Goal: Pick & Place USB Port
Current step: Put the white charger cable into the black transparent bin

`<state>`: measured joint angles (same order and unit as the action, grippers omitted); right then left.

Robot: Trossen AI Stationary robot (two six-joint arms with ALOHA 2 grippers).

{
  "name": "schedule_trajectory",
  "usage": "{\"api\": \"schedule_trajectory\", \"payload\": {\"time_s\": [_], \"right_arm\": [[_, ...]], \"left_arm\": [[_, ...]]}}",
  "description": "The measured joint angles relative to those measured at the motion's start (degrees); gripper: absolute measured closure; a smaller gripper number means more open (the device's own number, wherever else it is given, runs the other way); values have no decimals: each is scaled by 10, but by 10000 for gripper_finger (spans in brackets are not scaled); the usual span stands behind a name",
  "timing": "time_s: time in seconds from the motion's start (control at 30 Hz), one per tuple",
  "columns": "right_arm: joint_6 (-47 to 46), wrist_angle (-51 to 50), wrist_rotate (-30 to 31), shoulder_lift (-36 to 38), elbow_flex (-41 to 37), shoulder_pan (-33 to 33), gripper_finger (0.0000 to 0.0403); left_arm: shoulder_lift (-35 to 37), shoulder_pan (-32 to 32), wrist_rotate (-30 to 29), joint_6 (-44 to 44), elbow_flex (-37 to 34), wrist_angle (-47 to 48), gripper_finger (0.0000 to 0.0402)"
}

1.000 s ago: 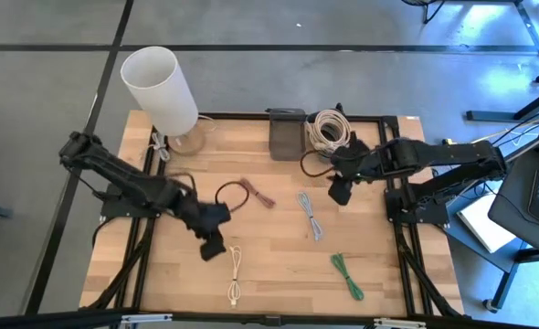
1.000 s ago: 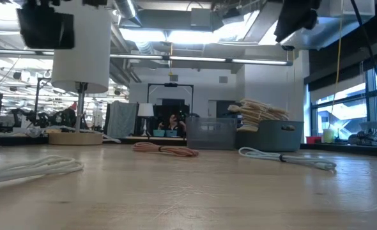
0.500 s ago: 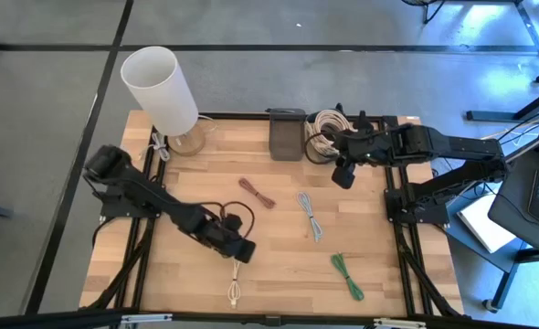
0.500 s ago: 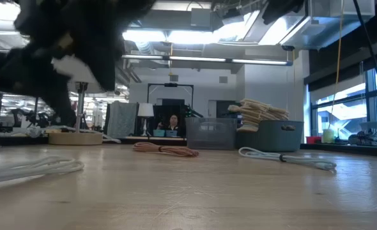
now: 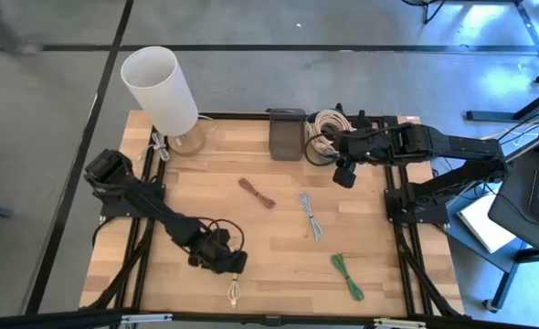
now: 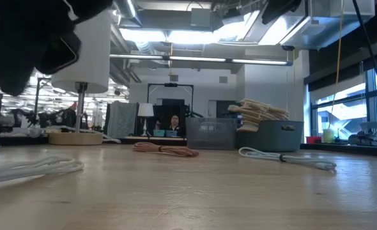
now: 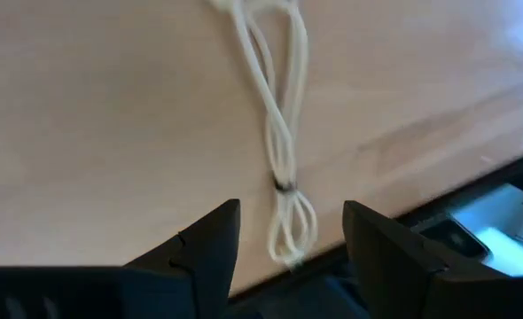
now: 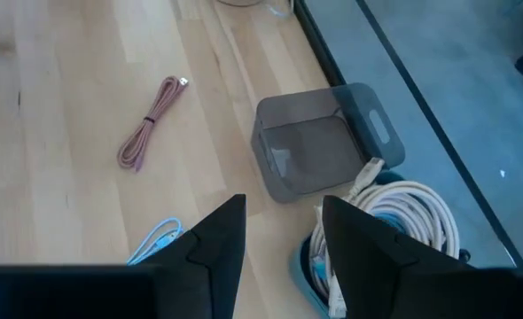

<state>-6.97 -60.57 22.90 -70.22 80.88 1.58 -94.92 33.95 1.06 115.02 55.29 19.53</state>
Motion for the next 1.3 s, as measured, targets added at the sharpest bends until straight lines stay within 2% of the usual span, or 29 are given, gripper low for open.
{"api": "schedule_trajectory", "payload": {"time_s": [0.2, 0.4, 0.57, 0.73, 0.8, 0.87, 1.03, 1.07, 1.2, 1.3], "right_arm": [[3, 5, -5, 0, 0, 0, 247], [1, 4, -32, 0, 0, 0, 247], [1, -2, -36, 0, 0, 0, 247], [1, -12, -36, 0, 0, 0, 247], [2, -12, -36, 0, 0, 0, 247], [8, -12, -35, 0, 0, 0, 247], [14, -12, -35, 0, 0, 0, 247], [14, -12, -35, 0, 0, 0, 247], [14, -17, -35, 0, 0, 0, 247], [14, -17, -35, 0, 0, 0, 247]], "left_arm": [[-16, 1, -1, 1, 0, -20, 216], [-37, -19, 8, -32, 0, -25, 196], [-75, -35, 42, -60, 0, -68, 178], [-105, -38, 72, -68, 3, -98, 180], [-108, -41, 77, -68, 3, -100, 196], [-106, -43, 82, -75, 3, -95, 229], [-103, -54, 84, -107, 1, -82, 370], [-104, -56, 82, -114, 1, -83, 383], [-103, -64, 77, -144, 1, -86, 396], [-93, -68, 34, -162, 1, -80, 397]]}}
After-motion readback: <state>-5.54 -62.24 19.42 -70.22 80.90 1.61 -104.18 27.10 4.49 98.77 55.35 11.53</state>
